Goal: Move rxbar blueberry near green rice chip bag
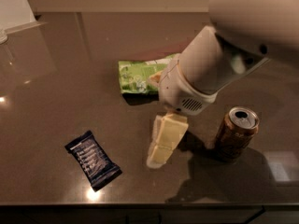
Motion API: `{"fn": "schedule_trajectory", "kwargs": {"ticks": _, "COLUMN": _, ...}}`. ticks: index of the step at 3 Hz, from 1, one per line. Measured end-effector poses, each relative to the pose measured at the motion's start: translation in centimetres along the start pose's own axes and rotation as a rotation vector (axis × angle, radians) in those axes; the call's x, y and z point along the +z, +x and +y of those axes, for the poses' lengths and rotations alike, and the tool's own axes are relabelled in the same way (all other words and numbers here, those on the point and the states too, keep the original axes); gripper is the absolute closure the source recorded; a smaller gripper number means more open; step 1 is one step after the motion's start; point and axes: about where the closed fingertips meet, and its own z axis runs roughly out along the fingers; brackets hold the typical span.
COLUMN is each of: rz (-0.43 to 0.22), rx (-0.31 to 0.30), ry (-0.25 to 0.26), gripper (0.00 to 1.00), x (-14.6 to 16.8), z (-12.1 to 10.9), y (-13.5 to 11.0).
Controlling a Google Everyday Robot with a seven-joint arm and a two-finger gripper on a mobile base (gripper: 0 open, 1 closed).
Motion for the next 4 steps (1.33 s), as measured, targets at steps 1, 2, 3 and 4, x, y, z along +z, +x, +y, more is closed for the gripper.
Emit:
{"fn": "schedule_trajectory", "kwargs": {"ticks": 1, "rz": -0.015, "rx": 0.060, "ry": 0.047, "gripper": 0.00, "x": 2.6, "z": 1.5, "y": -1.0}}
{"fn": "schedule_trajectory", "kwargs": {"ticks": 2, "rz": -0.028, "rx": 0.126, "ry": 0.113, "gripper": 0.00, "x": 4.5, "z": 2.6, "y": -1.1}}
{"fn": "schedule_trajectory", "kwargs": {"ticks": 3, "rz": -0.053, "rx": 0.190, "ry": 0.148, "gripper": 0.00, "x": 6.3, "z": 3.1, "y": -1.2}}
{"fn": "schedule_trajectory", "kwargs": {"ticks": 4, "rz": -0.070, "rx": 0.227, "ry": 0.143, "gripper": 0.00, "x": 8.0, "z": 3.8, "y": -2.0}}
